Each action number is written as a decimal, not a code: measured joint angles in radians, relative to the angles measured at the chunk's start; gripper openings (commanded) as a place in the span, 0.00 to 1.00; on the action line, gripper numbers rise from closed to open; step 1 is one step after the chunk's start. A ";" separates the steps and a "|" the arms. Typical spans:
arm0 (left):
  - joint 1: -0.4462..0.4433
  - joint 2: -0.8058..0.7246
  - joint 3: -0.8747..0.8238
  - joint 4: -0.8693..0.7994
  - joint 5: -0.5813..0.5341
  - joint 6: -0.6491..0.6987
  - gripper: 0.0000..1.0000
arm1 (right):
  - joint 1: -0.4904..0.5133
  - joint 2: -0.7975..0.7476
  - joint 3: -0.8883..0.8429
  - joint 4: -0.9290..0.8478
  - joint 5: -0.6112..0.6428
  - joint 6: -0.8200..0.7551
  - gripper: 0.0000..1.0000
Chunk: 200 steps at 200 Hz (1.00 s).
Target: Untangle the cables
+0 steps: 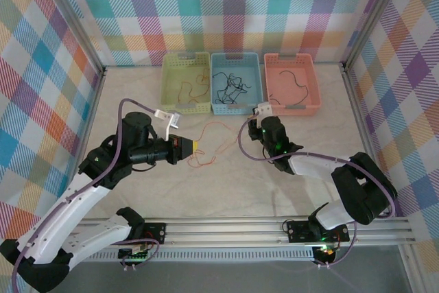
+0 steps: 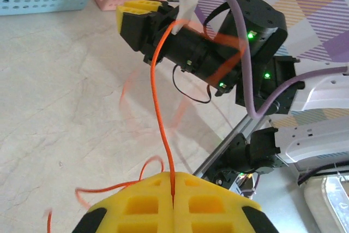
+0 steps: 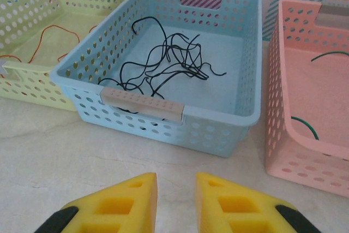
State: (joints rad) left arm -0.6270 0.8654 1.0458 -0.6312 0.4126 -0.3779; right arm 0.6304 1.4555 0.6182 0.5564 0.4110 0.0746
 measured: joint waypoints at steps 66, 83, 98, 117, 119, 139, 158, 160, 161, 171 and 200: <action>0.000 0.086 0.047 0.005 -0.143 -0.009 0.00 | -0.004 0.000 -0.002 -0.008 -0.008 0.029 0.36; 0.000 0.125 0.072 0.020 -0.197 -0.031 0.00 | -0.004 -0.012 -0.022 0.006 -0.052 0.023 0.42; 0.001 0.166 0.087 0.041 -0.245 -0.056 0.00 | -0.004 -0.046 -0.057 0.034 -0.119 0.022 0.42; 0.008 0.230 0.111 0.057 -0.313 -0.093 0.00 | -0.002 -0.125 -0.109 0.081 -0.237 0.015 0.41; 0.009 0.240 0.113 0.059 -0.319 -0.098 0.00 | -0.002 -0.138 -0.116 0.088 -0.252 0.014 0.40; 0.021 0.305 0.132 0.079 -0.363 -0.142 0.00 | 0.020 -0.262 -0.163 0.142 -0.393 -0.008 0.40; 0.031 0.354 0.152 0.093 -0.389 -0.181 0.00 | 0.053 -0.346 -0.165 0.172 -0.511 -0.020 0.41; 0.032 0.359 0.156 0.095 -0.390 -0.185 0.00 | 0.056 -0.353 -0.165 0.177 -0.524 -0.021 0.41; 0.032 0.360 0.156 0.095 -0.391 -0.187 0.00 | 0.057 -0.355 -0.165 0.178 -0.529 -0.021 0.41; 0.034 0.380 0.170 0.103 -0.397 -0.204 0.00 | 0.073 -0.371 -0.159 0.190 -0.587 -0.028 0.43; 0.034 0.405 0.188 0.137 -0.392 -0.247 0.00 | 0.119 -0.294 -0.079 0.183 -0.697 -0.042 0.46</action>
State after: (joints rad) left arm -0.5930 1.2705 1.2335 -0.4942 0.0208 -0.6250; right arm 0.7490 1.1618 0.5392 0.7399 -0.2855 0.0330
